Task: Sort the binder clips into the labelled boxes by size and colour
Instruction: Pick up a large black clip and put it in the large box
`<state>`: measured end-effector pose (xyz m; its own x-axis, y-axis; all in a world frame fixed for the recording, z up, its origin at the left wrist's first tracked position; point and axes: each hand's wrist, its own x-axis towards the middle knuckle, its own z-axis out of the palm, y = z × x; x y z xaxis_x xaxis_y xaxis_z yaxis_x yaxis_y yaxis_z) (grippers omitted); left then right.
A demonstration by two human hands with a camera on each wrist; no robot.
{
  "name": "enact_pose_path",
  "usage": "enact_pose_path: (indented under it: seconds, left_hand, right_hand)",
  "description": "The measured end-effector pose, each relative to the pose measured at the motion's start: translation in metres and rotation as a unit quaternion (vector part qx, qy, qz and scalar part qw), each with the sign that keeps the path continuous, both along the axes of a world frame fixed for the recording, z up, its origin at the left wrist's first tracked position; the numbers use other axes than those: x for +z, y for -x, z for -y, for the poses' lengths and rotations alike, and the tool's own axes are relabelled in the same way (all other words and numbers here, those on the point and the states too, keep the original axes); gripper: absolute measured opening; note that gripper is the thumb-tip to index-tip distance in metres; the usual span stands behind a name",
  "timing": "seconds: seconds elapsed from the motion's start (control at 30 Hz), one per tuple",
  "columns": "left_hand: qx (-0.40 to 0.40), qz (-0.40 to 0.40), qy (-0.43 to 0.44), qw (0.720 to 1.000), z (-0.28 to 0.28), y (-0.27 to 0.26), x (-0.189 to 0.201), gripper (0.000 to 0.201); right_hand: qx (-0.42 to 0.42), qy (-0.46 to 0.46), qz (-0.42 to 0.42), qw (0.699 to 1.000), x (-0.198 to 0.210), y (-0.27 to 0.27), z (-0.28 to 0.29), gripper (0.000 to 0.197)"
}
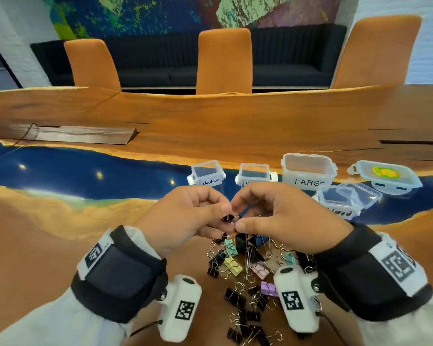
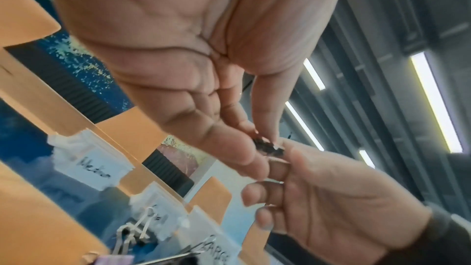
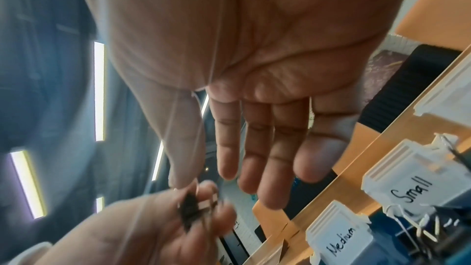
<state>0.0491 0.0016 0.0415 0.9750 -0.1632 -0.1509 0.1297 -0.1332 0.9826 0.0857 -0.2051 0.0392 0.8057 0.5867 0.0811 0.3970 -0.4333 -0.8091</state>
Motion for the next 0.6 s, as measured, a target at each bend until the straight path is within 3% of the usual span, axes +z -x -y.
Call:
enact_pose_path:
  seconds: [0.2,0.3,0.4,0.47,0.6]
  left_hand:
    - [0.031,0.012,0.066,0.997,0.011,0.001,0.001,0.006]
    - [0.072,0.056,0.050,0.995,0.016,-0.003,-0.003,0.008]
    - [0.114,0.152,-0.018,0.982,0.020,-0.003,-0.006,0.008]
    - [0.115,0.247,-0.097,0.957,0.024,0.001,-0.006,0.009]
    - [0.107,0.405,-0.213,0.883,0.025,0.004,-0.008,0.009]
  right_hand:
    - [-0.027,-0.069,0.032,0.997,-0.001,0.001,0.000,0.015]
    - [-0.054,-0.061,0.072,0.994,0.000,0.001,-0.001,0.009]
    - [-0.073,-0.042,0.072,0.994,-0.004,-0.001,-0.001,0.017]
    - [-0.076,-0.036,0.058,0.995,-0.006,-0.003,-0.001,0.021]
    - [-0.071,-0.031,0.048,0.996,-0.008,-0.004,0.001,0.024]
